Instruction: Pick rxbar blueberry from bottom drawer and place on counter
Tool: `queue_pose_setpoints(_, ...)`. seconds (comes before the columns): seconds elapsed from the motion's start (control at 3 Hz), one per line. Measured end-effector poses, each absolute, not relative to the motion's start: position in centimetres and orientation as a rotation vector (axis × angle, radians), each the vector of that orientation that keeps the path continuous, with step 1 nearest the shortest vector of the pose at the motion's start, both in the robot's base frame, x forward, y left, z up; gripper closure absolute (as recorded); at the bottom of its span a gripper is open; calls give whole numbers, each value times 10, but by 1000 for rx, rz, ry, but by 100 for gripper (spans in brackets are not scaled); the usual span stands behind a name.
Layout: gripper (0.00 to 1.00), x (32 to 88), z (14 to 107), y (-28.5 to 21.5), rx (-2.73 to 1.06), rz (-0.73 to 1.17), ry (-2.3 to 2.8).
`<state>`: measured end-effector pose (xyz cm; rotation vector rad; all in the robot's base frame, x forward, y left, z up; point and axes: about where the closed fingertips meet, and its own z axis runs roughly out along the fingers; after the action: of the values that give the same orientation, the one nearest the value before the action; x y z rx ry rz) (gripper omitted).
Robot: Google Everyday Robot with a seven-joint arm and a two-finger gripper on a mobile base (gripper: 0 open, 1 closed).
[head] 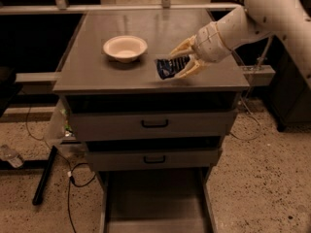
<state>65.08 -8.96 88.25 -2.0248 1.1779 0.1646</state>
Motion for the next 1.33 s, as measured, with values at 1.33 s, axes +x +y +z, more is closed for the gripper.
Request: queue_pose_setpoints(1.33, 100, 725, 926, -104, -1824, 194, 1292)
